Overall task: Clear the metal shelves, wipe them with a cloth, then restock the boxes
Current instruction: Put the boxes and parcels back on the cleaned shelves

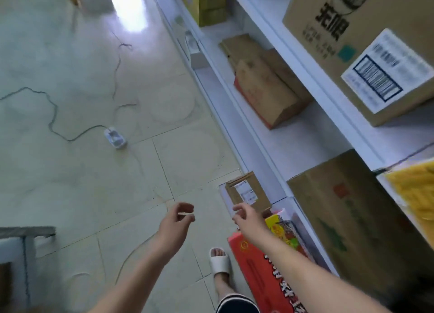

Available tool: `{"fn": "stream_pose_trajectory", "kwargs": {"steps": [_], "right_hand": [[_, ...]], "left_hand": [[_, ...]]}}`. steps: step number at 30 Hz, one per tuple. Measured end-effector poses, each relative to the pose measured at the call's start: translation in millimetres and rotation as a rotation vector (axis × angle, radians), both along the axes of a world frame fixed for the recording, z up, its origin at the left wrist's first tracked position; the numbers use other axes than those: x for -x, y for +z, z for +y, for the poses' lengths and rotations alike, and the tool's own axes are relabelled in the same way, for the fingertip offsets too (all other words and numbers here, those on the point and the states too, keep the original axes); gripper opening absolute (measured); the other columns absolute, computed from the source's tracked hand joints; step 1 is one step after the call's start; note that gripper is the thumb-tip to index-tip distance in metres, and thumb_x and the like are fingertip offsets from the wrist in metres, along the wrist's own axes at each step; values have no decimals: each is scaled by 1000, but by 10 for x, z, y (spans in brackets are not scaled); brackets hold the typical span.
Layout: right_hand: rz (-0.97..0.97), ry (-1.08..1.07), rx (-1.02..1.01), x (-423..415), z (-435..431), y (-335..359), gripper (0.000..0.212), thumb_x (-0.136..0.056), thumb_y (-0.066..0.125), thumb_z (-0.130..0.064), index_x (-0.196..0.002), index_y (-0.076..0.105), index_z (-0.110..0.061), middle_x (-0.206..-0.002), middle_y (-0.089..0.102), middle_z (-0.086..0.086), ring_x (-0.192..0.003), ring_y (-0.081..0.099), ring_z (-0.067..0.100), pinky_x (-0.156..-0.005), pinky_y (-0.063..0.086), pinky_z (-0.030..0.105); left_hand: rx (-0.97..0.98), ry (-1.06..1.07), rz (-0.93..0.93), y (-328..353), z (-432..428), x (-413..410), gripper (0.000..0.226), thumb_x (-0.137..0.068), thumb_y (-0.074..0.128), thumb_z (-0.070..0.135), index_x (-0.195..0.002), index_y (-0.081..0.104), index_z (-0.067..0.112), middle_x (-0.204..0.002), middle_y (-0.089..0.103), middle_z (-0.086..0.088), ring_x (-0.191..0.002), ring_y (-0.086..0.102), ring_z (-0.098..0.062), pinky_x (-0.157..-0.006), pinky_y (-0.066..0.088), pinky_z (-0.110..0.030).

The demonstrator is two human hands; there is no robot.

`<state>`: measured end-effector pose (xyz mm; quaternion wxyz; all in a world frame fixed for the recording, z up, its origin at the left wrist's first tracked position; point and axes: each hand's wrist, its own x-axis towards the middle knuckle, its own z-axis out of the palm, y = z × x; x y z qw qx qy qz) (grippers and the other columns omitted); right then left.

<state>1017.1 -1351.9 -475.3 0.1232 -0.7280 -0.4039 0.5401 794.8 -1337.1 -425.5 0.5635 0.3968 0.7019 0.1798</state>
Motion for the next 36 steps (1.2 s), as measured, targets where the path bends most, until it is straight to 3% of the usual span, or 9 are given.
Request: {"fn": "stream_pose_trajectory", "kwargs": {"steps": [4,11,17,20,22,24,30,33,36], "right_hand": [[-97,-33,35,-566,355,-592,19,-101,55,-17,-117,62,-23,-104,62,-9,-91,60,9,-67,45,17],[-252,-96,170,-1390,569,-2235,26,-103,56,-26,-128,56,-20,-127,56,1,-114,58,21,-94,45,33],[-386,-26,365,-1696,663,-3520,68,-101,57,-32,-156,24,-11,-161,29,13,-145,34,34,-117,29,43],[-382,-61,397,-1631,586,-3791,72,-98,59,-33,-157,24,-10,-160,31,13,-145,34,35,-118,31,46],[-372,-57,365,-1545,562,-3719,66,-96,60,-34,-153,34,-14,-152,37,10,-138,42,34,-114,36,45],[-334,-95,294,-1427,616,-3405,62,-94,62,-32,-150,40,-18,-144,40,7,-129,49,31,-109,41,41],[34,-348,42,-854,1137,-1692,74,-79,70,-42,-148,42,-36,-137,59,-5,-124,59,19,-104,51,42],[189,-339,-121,-450,1407,-482,84,-73,73,-48,-149,37,-46,-140,59,-7,-122,60,17,-103,53,43],[271,-220,-328,50,1681,797,81,-91,72,-22,-156,27,-41,-147,50,-9,-129,53,15,-108,48,37]], "left_hand": [[86,-113,-13,-856,431,-581,19,-92,59,4,-98,67,20,-97,72,2,-90,71,-15,-87,53,-41],[305,-229,-54,-3011,591,-1299,20,-94,53,4,-102,63,19,-107,72,-3,-91,71,-18,-88,54,-43],[523,-224,-140,-4300,358,-1874,61,-96,58,13,-152,34,9,-150,47,-5,-131,51,-22,-107,43,-35],[544,-173,-232,-4489,308,-2026,45,-96,57,6,-139,46,6,-119,59,10,-100,58,-3,-75,45,-6],[501,-87,-260,-4366,342,-2033,42,-95,55,1,-135,49,10,-110,63,9,-87,57,6,-58,43,-1],[389,14,-262,-4043,444,-1903,49,-95,56,3,-139,48,23,-122,64,12,-94,59,13,-67,45,-2],[31,217,-167,-2134,1119,-1291,62,-85,76,35,-142,49,34,-135,61,6,-120,61,-18,-99,53,-53],[-210,251,-104,-856,1379,-952,72,-78,81,37,-141,49,24,-134,59,5,-124,57,-16,-110,45,-46],[-413,264,-51,409,1540,-472,66,-81,82,20,-139,50,22,-132,58,2,-123,57,-16,-109,46,-47]]}}
